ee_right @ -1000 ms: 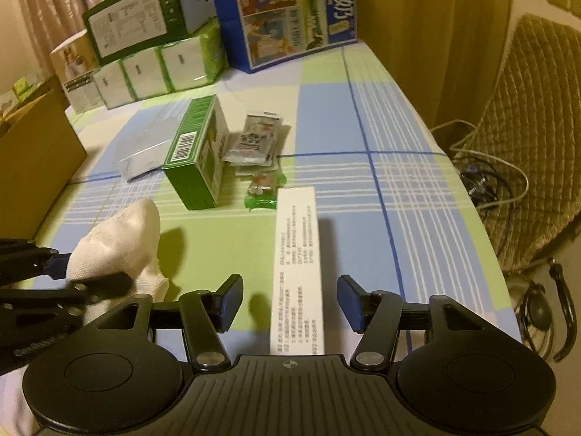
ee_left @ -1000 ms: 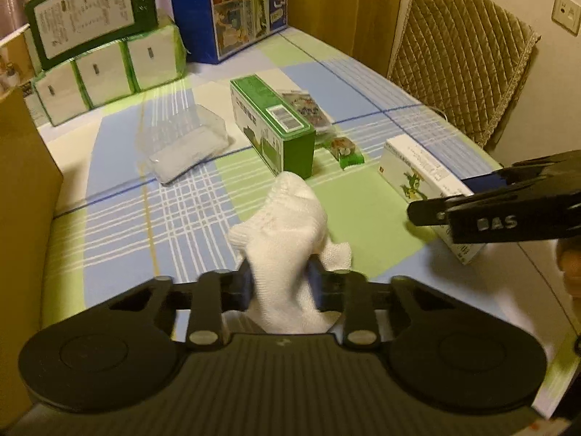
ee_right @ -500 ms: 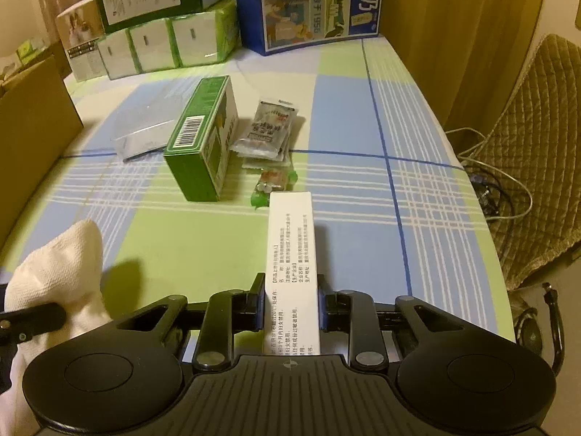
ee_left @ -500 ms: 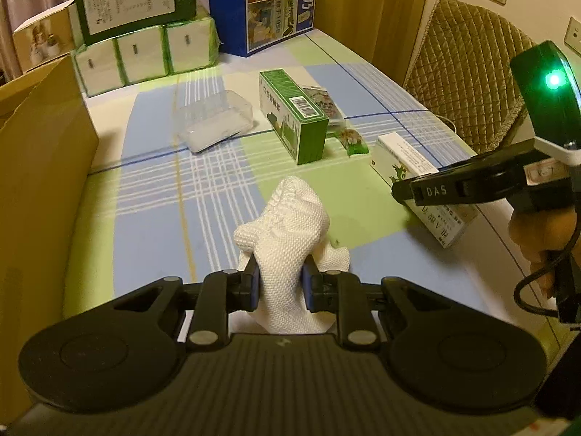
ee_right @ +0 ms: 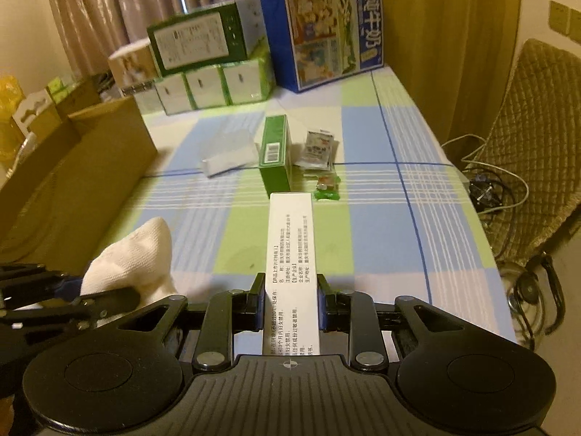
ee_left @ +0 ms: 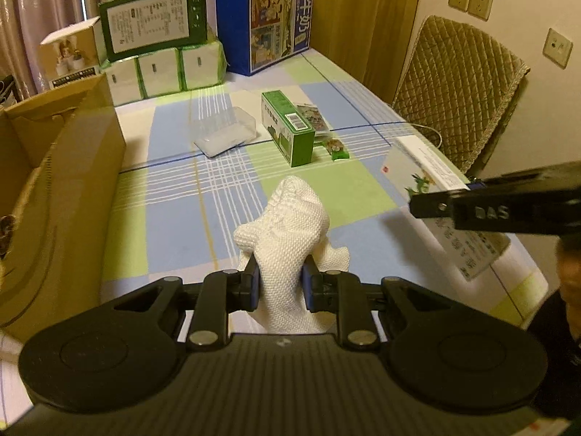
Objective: Organize objects
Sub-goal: 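Carry the cloth with the left tool while the right tool carries the white box to the cardboard box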
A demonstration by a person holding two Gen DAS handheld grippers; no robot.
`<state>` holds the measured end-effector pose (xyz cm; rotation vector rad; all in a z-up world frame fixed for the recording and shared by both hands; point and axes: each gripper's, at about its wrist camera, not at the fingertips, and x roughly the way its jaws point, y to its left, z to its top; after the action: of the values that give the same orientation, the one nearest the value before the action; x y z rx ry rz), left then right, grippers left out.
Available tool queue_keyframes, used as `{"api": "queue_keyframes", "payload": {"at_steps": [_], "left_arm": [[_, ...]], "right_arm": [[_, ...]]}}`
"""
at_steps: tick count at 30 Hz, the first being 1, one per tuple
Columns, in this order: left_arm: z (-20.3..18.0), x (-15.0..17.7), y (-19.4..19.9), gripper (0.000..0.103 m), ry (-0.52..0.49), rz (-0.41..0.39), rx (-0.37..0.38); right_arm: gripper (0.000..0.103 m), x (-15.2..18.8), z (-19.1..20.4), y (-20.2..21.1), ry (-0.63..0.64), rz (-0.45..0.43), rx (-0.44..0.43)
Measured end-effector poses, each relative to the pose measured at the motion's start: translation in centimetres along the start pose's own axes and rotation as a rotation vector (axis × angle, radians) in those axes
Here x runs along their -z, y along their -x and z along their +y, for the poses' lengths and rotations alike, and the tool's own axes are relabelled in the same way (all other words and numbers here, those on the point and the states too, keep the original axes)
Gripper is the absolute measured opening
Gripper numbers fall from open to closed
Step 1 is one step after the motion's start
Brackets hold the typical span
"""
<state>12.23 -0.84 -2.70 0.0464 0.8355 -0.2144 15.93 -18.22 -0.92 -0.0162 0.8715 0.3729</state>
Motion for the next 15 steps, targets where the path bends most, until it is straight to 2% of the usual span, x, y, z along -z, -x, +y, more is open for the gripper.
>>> {"api": "queue_keyframes", "payload": {"at_steps": [8,15], "left_arm": [[-0.1,0.7,5.5,0.018,-0.008,-0.063,-0.003],[1.2,1.7,9.8,0.018,-0.009,-0.089,-0.033]], "right_arm": [[0.023,2.2,2.7,5.4,0.009,-0.031,-0.039],[0.023,3.2,5.2,8.2,0.024,-0.059,-0.08]]}}
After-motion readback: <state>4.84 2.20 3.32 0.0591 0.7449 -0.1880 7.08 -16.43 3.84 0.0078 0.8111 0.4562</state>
